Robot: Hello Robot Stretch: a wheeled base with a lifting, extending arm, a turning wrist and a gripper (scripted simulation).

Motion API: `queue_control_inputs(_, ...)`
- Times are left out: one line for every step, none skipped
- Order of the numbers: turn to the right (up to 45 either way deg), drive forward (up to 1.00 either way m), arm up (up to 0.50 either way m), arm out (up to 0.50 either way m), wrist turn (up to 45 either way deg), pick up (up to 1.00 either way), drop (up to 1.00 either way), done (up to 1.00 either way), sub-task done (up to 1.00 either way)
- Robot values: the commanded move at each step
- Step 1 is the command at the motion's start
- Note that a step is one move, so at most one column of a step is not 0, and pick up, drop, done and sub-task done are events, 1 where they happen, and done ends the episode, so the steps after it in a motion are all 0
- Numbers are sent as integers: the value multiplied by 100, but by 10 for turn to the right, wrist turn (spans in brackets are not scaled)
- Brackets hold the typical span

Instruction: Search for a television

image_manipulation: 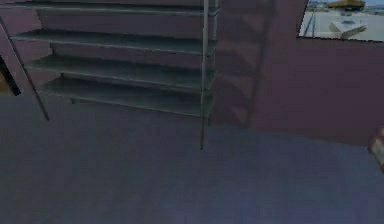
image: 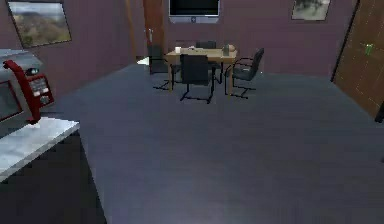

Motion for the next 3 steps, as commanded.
queue_control_inputs(0, 100, 0, 0, 0, 0, 0, 0, 0)
queue_control_inputs(0, 10, 0, 0, 0, 0, 0, 0, 0)
queue_control_inputs(-210, 0, 0, 0, 0, 0, 0, 0, 0)
